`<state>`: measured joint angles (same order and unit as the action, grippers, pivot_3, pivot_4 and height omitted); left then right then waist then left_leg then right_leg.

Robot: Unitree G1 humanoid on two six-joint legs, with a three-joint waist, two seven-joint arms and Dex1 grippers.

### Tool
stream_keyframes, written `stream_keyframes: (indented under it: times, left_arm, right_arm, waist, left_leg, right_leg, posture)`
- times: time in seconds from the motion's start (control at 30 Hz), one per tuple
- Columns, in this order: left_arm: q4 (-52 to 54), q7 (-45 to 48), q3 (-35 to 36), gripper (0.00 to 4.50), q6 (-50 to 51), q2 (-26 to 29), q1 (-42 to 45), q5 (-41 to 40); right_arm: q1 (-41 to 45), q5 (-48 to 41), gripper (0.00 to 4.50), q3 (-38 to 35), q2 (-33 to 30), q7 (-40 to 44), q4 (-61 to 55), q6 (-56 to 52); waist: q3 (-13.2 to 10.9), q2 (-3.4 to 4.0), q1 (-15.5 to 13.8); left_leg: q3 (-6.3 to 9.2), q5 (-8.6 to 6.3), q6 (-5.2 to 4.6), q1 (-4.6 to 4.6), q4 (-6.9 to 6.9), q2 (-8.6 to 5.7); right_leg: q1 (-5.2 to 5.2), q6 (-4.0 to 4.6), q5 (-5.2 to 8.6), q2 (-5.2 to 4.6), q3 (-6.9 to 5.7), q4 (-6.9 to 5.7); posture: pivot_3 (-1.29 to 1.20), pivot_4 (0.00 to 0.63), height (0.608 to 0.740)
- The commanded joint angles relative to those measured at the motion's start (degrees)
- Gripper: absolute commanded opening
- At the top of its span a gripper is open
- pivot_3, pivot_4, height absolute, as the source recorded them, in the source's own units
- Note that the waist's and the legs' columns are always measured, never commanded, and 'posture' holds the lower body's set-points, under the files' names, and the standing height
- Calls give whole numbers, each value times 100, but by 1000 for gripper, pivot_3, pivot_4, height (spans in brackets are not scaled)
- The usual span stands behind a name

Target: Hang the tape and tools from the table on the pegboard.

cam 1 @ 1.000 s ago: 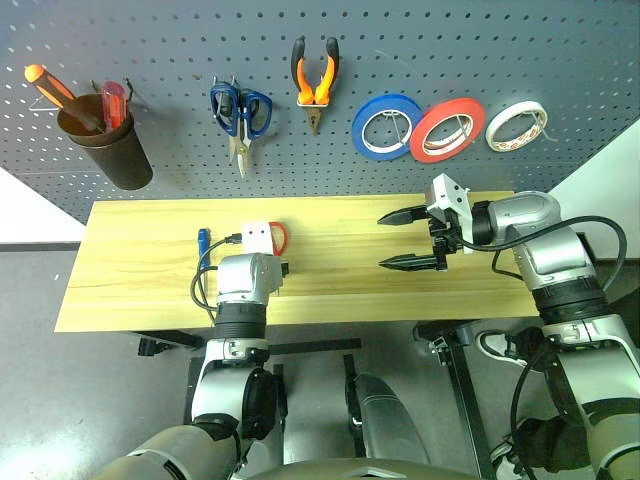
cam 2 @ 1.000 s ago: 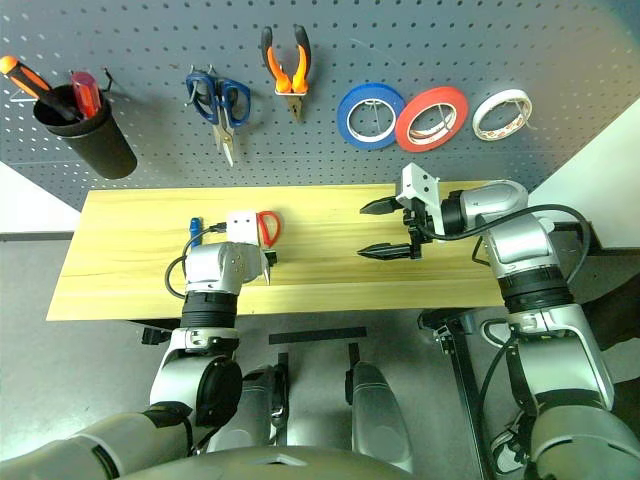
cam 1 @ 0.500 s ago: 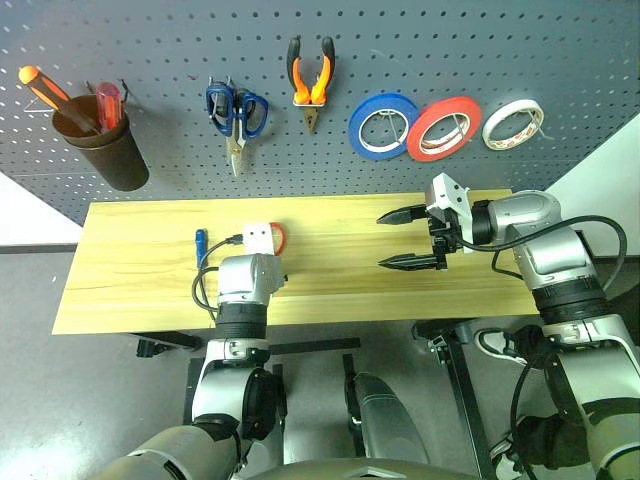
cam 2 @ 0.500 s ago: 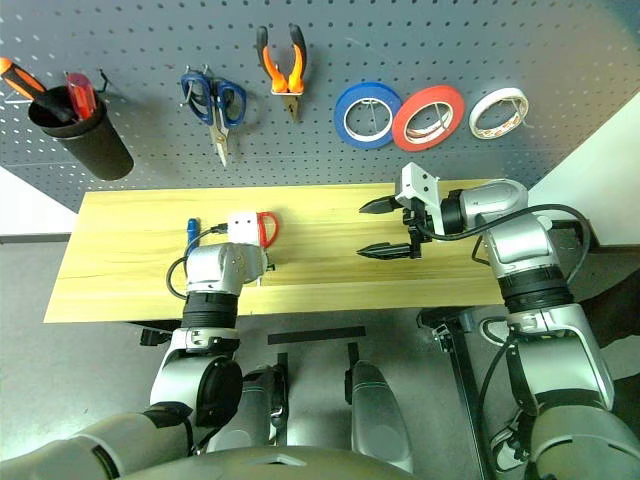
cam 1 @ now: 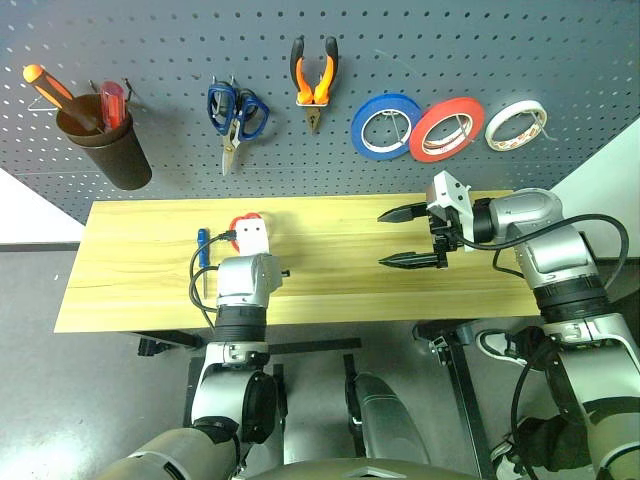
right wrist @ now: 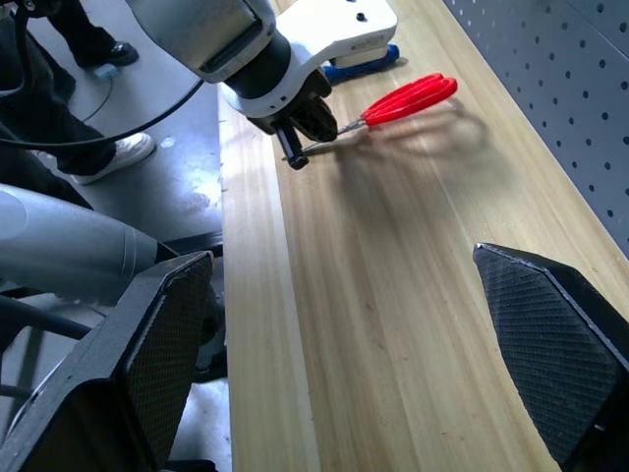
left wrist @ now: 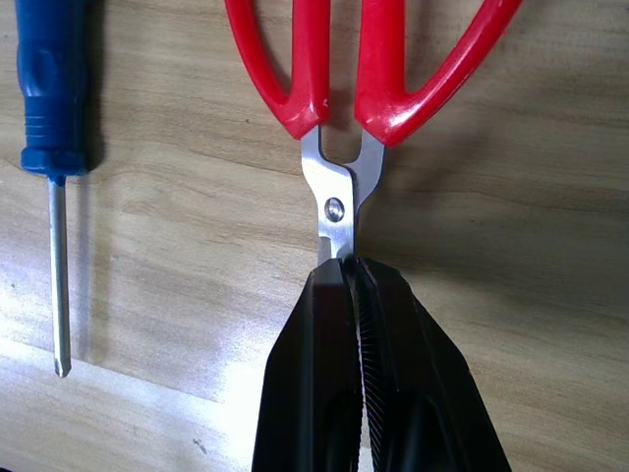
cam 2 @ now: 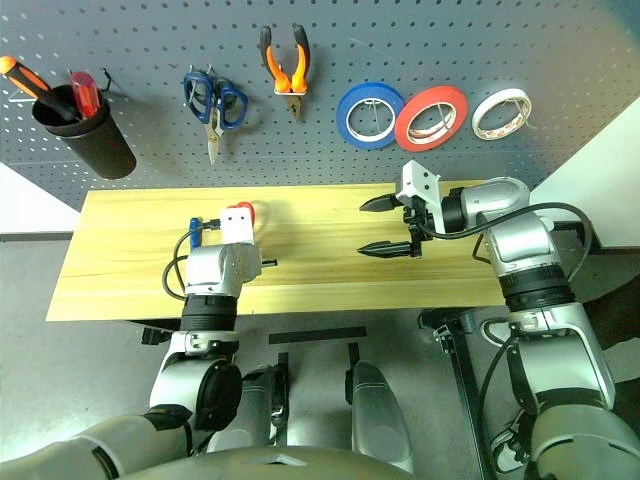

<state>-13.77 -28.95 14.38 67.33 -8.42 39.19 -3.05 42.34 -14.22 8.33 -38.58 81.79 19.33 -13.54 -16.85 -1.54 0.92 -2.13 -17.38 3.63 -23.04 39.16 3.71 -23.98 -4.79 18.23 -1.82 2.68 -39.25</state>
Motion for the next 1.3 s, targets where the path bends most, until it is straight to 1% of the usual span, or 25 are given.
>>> stream_keyframes:
  times: [0.03,0.1,0.2,0.33,0.4,0.53,0.67,0.8,0.83,0.87,0.97,1.03,1.1,1.17,1.3]
  left_arm:
    - [65,335,93,21,88,-186,-265,-202]
    - [180,614,172,21,34,-189,-345,-378]
    - [337,737,161,774,60,-166,-457,-361]
    - [458,725,125,2097,49,-152,-554,-287]
    - [445,744,147,2677,7,-116,-527,-293]
    - [306,815,180,3921,-136,81,-385,-288]
    - [268,974,166,3921,-149,338,-252,-309]
    - [630,965,211,3921,148,398,-191,-305]
    - [778,995,162,4284,254,436,-193,-286]
    - [883,1021,127,4478,333,461,-199,-274]
    - [1095,1124,-19,4478,624,635,-221,-203]
    - [978,1324,-171,4478,852,868,-234,-190]
    - [661,1690,-333,4478,717,1138,-241,-259]
    - [278,2109,-629,4478,377,1404,-244,-266]
    - [-282,2396,-598,4478,266,1499,-193,-318]
  right_arm:
    - [137,-65,4500,-138,-54,-3,-198,81]
    - [155,-55,4500,-130,-41,-12,-190,102]
    - [155,-40,4500,-129,-45,0,-133,170]
    - [123,-34,4500,-120,-45,-4,-119,230]
    - [117,-34,4500,-117,-46,-11,-127,237]
    - [103,-16,4500,-126,-69,-46,-128,232]
    - [70,5,4500,-131,-86,-70,-140,241]
    - [13,1,4500,-146,-92,-103,-195,228]
    - [2,-2,4500,-147,-89,-119,-210,216]
    - [-7,-6,4500,-149,-89,-130,-224,207]
    - [-20,1,4500,-138,-82,-165,-236,196]
    - [-24,8,4500,-131,-73,-208,-233,168]
    - [-31,26,4500,-122,-64,-249,-220,178]
    - [-42,31,4500,-120,-65,-282,-226,177]
    - [-35,45,4500,-115,-80,-336,-230,154]
  waist:
    - [0,1,-4]
    - [2,3,-5]
    - [2,3,-17]
    - [2,2,-15]
    - [2,2,-6]
    - [2,2,-1]
    - [2,2,3]
    - [2,2,-9]
    - [2,2,-16]
    - [2,2,-19]
    - [2,2,-12]
    - [2,2,-5]
    - [2,2,6]
    - [2,3,5]
    - [2,3,-10]
  left_leg:
    - [0,0,0,0,0,0]
    - [0,0,1,0,0,0]
    - [2,3,5,-1,0,-1]
    - [2,3,5,-3,0,-2]
    - [2,3,5,-3,0,-2]
    - [2,3,5,-1,-1,-2]
    - [1,3,5,-3,-1,-2]
    - [1,3,6,-10,0,-1]
    - [2,3,6,-14,0,1]
    - [3,3,6,-19,1,1]
    - [4,3,6,-25,3,0]
    - [4,3,6,-24,3,-2]
    - [4,4,7,-24,2,-3]
    - [4,5,8,-24,2,-2]
    - [3,5,10,-25,2,-2]
  right_leg:
    - [0,0,0,0,0,0]
    - [0,0,0,0,0,0]
    - [0,0,0,0,-4,0]
    - [0,0,0,-4,-4,1]
    - [0,-1,0,-4,-4,1]
    - [-1,0,0,2,-4,1]
    - [-3,-1,0,2,-4,1]
    - [-10,-1,0,0,-5,1]
    - [-12,-1,0,-1,-5,1]
    - [-15,-1,0,-3,-7,1]
    - [-21,-3,-2,-7,-8,1]
    - [-22,-3,-2,-6,-8,0]
    - [-23,-3,-2,-2,-8,0]
    - [-26,-3,-2,1,-9,0]
    - [-27,-3,-2,-3,-10,-1]
  posture:
    - [-8,293,740]
    - [-5,291,740]
    - [2,288,740]
    - [4,283,740]
    - [3,280,740]
    - [1,275,740]
    - [0,274,740]
    - [-4,273,740]
    - [-4,273,740]
    - [-4,274,740]
    - [-3,275,740]
    - [-2,276,740]
    - [-3,275,740]
    - [-1,275,740]
    - [-8,278,740]
